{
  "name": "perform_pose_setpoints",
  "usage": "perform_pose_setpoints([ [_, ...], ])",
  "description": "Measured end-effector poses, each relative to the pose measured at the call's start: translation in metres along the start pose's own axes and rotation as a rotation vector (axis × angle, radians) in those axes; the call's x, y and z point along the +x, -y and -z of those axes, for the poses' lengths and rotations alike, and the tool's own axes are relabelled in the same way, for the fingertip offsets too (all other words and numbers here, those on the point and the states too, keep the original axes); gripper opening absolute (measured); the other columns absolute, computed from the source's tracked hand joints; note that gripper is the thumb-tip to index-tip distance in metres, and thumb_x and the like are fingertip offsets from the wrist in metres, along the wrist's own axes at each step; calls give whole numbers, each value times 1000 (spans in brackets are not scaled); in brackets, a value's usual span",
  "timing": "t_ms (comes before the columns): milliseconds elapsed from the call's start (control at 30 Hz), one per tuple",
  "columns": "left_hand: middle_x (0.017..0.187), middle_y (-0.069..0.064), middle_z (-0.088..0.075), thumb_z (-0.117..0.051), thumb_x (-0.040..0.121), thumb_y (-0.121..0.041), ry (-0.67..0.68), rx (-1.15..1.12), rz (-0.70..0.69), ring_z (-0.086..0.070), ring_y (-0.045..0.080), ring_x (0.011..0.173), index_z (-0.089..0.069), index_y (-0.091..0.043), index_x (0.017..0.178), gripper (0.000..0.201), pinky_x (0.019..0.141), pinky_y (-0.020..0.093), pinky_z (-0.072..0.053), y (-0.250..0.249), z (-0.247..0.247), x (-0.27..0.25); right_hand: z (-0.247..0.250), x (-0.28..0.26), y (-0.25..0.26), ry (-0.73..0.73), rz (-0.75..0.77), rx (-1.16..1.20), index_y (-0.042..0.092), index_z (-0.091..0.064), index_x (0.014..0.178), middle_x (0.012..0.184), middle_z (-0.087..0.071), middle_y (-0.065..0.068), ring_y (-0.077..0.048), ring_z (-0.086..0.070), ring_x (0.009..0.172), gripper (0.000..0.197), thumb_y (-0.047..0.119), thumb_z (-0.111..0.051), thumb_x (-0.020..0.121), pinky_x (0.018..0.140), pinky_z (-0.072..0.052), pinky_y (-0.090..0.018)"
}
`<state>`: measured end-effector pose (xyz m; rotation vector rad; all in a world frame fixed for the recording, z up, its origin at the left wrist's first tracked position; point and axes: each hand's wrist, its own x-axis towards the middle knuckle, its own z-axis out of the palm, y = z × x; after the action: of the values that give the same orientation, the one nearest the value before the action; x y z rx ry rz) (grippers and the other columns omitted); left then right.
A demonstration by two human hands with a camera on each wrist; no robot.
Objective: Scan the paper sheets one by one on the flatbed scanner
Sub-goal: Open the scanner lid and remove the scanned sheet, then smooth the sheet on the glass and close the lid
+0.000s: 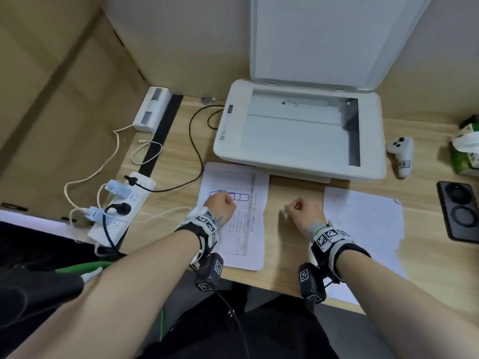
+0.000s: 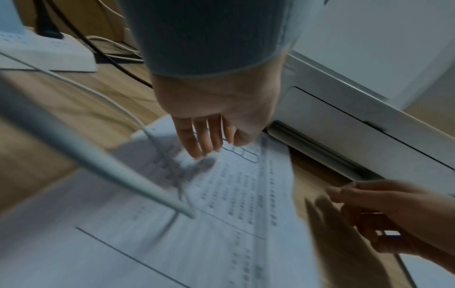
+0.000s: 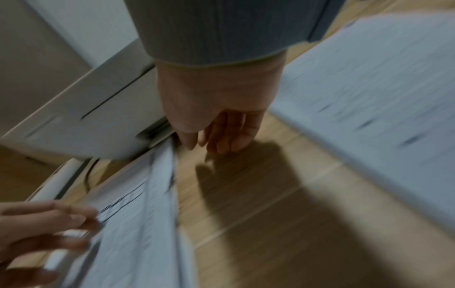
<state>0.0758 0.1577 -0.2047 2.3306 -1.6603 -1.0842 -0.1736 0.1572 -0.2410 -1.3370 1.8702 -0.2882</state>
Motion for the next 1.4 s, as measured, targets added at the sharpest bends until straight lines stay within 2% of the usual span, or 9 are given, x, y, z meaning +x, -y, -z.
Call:
perform_pose_setpoints([
  [167,146,13,-43,-61,89,-16,36,128,-128,-43,31,132,-56,-6,134,46,107,37,-37,71,28,24,-64,4,55,27,2,-123,22,-59,75,74,-66,2,-20,-62,69,36,55,-57,89,65,-47,-30],
  [333,159,11,-27,-56,92,-15,82,138,-226,-29,30,144,-47,-12,144,52,116,39,-29,84,26,23,-64,-2,58,-5,-8,-169,17,-56,80,76,-62,-2,-19,-57,66,29,41,-57,97,63,-39,-28],
  [567,149,14,-41,-49,95,-14,139,175,-261,-43,30,135,-55,2,130,38,104,34,-37,78,40,29,-37,-20,66,19,-9,-179,18,-55,55,51,-55,4,-14,-54,49,45,32,-60,97,48,-33,-24],
  [700,136,10,-53,-51,94,-18,120,181,-258,-55,27,118,-58,-9,128,36,94,33,-45,58,59,31,-14,-38,74,77,-2,-162,23,-56,50,41,-52,9,-12,-52,41,47,37,-66,94,46,-39,-22],
  [767,118,7,-62,-50,93,-20,63,153,-277,-61,26,102,-65,-15,106,21,79,30,-47,33,78,32,4,-44,83,33,51,-190,23,-55,48,38,-43,11,-12,-44,43,48,33,-68,93,47,-36,-26],
  [867,83,1,-70,-46,92,-29,62,70,-360,-65,21,74,-63,-20,79,23,59,28,-46,-7,104,28,32,-42,100,-17,127,-218,22,-73,69,54,-62,7,-13,-60,49,27,28,-66,94,54,-54,-31],
  [1033,79,-4,-73,-56,87,-42,205,-127,-555,-69,19,80,-73,-18,82,30,80,42,-58,-57,121,18,72,-28,135,-171,119,-336,23,-60,63,73,-70,-3,-27,-69,74,26,20,-59,89,64,-51,-29],
  [1233,134,0,-56,-53,92,-22,130,113,-859,-52,20,123,-61,-9,125,36,104,37,-43,-98,109,27,94,-8,153,-269,147,-453,21,-64,105,105,-69,-4,-28,-61,94,28,10,-49,85,76,-51,-34],
  [1400,165,9,0,-27,102,-35,100,563,-741,-2,23,152,-12,-7,156,62,123,40,-13,-98,78,63,104,18,131,-258,210,-395,12,-41,145,146,-42,-9,-31,-45,128,59,12,-55,88,100,-47,-44],
])
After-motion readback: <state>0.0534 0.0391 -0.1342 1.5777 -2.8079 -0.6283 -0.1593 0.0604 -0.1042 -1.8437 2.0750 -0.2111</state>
